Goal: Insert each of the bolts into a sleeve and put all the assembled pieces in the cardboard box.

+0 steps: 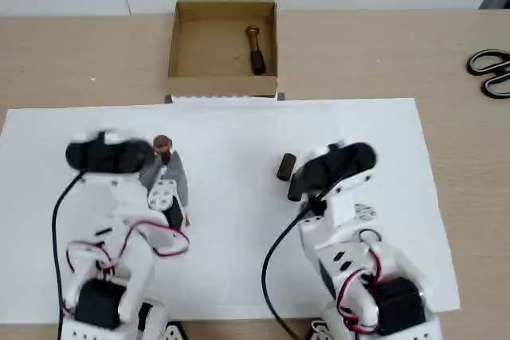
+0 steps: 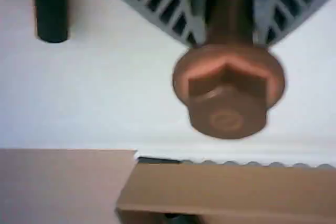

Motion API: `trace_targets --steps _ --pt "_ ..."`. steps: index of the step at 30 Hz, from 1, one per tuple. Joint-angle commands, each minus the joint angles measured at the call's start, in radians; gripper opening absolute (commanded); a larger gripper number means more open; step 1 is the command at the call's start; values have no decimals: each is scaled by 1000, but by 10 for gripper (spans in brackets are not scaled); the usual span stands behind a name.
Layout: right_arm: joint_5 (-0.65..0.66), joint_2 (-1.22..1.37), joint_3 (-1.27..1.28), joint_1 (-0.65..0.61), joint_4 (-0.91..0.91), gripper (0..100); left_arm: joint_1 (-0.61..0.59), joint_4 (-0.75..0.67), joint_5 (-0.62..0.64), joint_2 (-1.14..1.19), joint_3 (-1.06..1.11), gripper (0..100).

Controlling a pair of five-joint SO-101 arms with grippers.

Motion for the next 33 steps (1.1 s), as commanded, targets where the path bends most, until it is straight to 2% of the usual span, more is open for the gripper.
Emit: trace_targets --steps 1,6,11,19,27,33 --pt "-11 -116 91 -101 -101 3 57 -35 127 -178 51 5" --pt "-6 -289 253 -257 -205 3 86 -35 262 -181 51 5" --pt "72 -275 311 -332 -275 3 143 -31 308 -180 53 5" --pt "196 -286 402 -367 -357 3 216 -35 308 -180 47 5" --pt "235 -286 433 -367 -456 3 253 -35 308 -180 45 5" --pt "235 -286 427 -367 -461 3 275 -35 321 -180 50 5"
